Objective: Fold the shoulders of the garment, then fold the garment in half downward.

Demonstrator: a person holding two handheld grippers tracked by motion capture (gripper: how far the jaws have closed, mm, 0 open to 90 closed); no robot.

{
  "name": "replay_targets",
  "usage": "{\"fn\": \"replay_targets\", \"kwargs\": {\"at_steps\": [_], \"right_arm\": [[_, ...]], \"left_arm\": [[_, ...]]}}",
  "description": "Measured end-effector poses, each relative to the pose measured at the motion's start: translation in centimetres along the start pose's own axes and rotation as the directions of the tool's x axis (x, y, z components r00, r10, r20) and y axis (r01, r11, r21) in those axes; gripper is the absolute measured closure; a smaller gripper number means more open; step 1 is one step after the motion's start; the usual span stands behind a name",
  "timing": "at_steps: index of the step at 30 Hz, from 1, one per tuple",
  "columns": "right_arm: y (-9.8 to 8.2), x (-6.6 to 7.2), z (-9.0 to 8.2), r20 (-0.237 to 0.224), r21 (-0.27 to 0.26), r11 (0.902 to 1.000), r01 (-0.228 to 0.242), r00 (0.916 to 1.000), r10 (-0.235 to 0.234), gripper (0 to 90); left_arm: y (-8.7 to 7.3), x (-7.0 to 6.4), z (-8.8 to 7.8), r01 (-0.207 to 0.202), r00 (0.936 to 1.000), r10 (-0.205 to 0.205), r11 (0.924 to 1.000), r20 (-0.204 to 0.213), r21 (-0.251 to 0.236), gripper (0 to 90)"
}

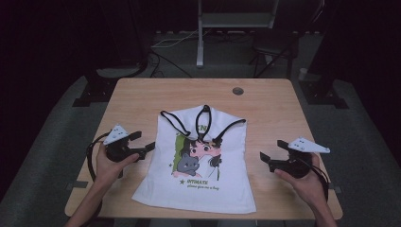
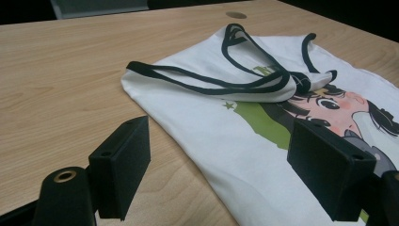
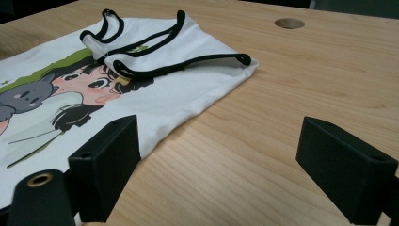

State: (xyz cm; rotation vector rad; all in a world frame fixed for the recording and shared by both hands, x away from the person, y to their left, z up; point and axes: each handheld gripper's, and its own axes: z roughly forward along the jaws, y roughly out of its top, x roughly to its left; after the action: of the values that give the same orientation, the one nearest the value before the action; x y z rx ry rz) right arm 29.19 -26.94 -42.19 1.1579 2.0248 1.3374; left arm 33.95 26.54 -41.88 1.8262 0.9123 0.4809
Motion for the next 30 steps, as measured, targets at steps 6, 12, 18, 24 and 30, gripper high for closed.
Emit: {"fn": "replay_targets", "kwargs": {"at_steps": [6, 12, 18, 24, 30], "right_arm": [[-0.3, -0.6, -0.3, 0.01, -0.001, 0.9998, -0.021, 0.9997, 0.021, 13.4], [0.3, -1.6, 0.2, 0.022, -0.003, 0.9993, -0.038, 0.999, 0.038, 13.4], [1.3, -2.4, 1.4, 0.018, 0.009, 0.999, -0.044, 0.9989, 0.044, 13.4], [2.7, -3.0, 3.3, 0.007, 0.027, 0.9989, -0.037, 0.9993, 0.037, 13.4], [4.5, -3.9, 5.8, -0.003, 0.054, 0.9982, -0.026, 0.9997, 0.026, 13.4]], "left_arm": [[0.7, 0.4, 0.4, 0.0, 1.0, 0.0, 1.0, -0.005, 0.005, 21.6], [1.9, 1.9, 1.5, 0.012, 0.9997, -0.011, 0.9995, -0.02, 0.028, 21.6], [3.5, 4.0, 3.2, 0.026, 0.9987, -0.023, 0.9975, -0.046, 0.065, 21.6], [4.8, 5.3, 4.7, 0.037, 0.9977, -0.031, 0.9948, -0.061, 0.095, 21.6], [5.9, 6.2, 6.7, 0.047, 0.9973, -0.039, 0.9909, -0.063, 0.126, 21.6]]}}
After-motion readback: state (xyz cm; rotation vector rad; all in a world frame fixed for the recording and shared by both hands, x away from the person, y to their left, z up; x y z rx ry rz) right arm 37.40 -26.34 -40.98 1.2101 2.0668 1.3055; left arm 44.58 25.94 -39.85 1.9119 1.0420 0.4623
